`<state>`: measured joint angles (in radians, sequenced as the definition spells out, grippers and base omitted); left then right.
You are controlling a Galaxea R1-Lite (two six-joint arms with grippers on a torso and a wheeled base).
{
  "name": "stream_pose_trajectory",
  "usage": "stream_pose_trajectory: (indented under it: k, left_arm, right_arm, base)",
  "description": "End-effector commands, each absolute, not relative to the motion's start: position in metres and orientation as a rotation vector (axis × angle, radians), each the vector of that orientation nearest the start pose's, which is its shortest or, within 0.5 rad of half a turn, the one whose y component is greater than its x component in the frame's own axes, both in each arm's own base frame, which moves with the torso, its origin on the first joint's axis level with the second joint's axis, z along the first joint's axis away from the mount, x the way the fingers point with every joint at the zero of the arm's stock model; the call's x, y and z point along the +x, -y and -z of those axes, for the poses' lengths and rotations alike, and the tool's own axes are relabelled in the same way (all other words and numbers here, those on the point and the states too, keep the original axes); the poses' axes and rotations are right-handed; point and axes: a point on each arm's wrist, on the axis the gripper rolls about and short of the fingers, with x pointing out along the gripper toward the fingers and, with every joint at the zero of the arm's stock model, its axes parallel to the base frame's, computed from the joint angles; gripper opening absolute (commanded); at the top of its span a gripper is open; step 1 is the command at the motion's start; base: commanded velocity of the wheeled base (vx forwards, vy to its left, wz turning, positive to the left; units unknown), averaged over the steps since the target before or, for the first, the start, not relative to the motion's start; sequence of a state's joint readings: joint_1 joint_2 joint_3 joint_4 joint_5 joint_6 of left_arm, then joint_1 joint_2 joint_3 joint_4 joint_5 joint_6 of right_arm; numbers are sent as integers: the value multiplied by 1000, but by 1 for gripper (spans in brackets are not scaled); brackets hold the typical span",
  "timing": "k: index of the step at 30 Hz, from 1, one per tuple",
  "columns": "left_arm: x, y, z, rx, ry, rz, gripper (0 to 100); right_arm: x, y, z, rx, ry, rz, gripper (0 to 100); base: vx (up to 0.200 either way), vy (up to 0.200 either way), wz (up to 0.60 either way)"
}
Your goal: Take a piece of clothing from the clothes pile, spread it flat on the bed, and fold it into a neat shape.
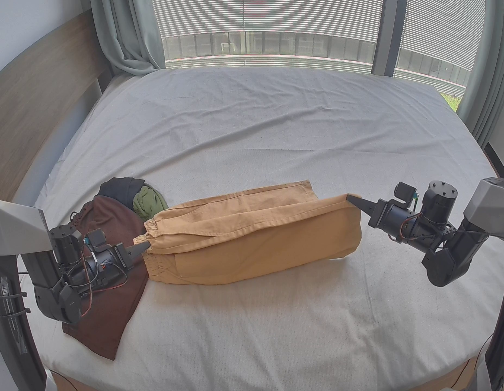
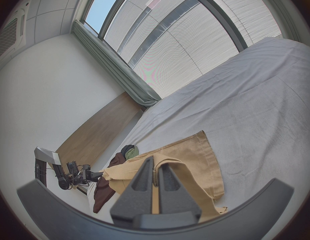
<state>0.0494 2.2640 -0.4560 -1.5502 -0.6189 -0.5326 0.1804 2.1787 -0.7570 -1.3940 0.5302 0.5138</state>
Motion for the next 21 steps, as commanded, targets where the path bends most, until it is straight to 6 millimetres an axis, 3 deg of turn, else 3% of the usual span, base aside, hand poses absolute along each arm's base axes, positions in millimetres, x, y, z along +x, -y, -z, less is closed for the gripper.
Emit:
stream_pose_trajectory:
  k: [1, 21]
  left_arm:
    - [322, -3, -21, -596, -376, 479, 0]
    - [342, -6, -31, -670, -286, 369, 0]
  right_arm:
    - [374, -78, -91, 492, -182, -691, 0]
    - [429, -90, -99, 498, -230, -682, 0]
  base:
    - [0, 0, 0]
    - [0, 0, 0]
